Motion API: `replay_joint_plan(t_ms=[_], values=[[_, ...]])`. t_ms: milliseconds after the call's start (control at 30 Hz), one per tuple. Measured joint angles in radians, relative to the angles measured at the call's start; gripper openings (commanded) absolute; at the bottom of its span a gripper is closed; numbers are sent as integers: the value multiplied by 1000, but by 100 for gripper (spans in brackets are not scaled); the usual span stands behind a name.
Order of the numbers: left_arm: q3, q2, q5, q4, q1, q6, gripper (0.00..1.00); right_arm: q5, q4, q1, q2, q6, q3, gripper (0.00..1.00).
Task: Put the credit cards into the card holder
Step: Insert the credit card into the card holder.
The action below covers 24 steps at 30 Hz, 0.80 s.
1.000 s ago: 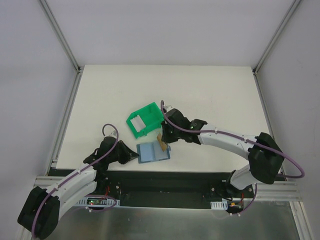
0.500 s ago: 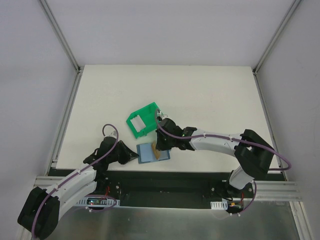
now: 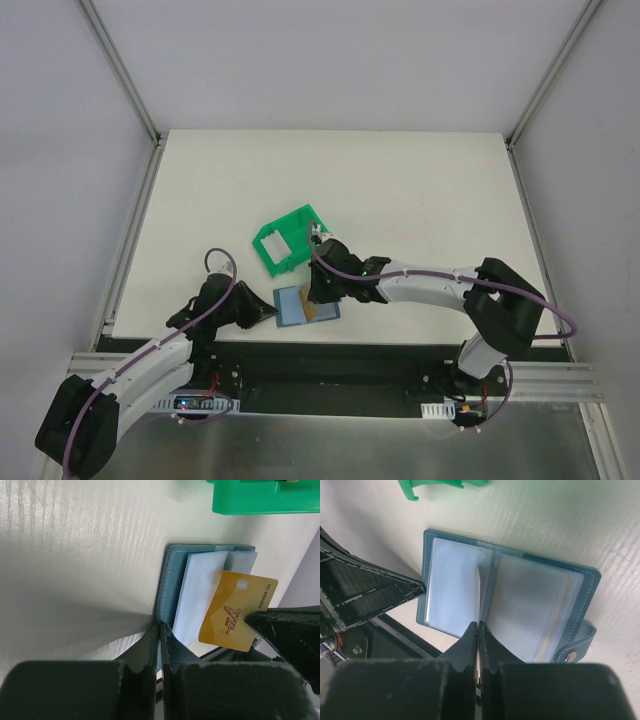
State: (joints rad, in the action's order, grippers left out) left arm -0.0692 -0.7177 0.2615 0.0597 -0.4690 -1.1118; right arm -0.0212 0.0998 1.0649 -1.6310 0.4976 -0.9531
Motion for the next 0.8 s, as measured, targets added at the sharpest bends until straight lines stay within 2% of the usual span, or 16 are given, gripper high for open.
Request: replay_joint_plan(t_ms=[433, 800], values=[[3, 10, 0, -1, 0, 0, 0, -68, -25, 19, 58, 16, 56, 0], [4, 11, 0, -1, 0, 0, 0, 25, -177, -56, 56, 109, 156, 0]])
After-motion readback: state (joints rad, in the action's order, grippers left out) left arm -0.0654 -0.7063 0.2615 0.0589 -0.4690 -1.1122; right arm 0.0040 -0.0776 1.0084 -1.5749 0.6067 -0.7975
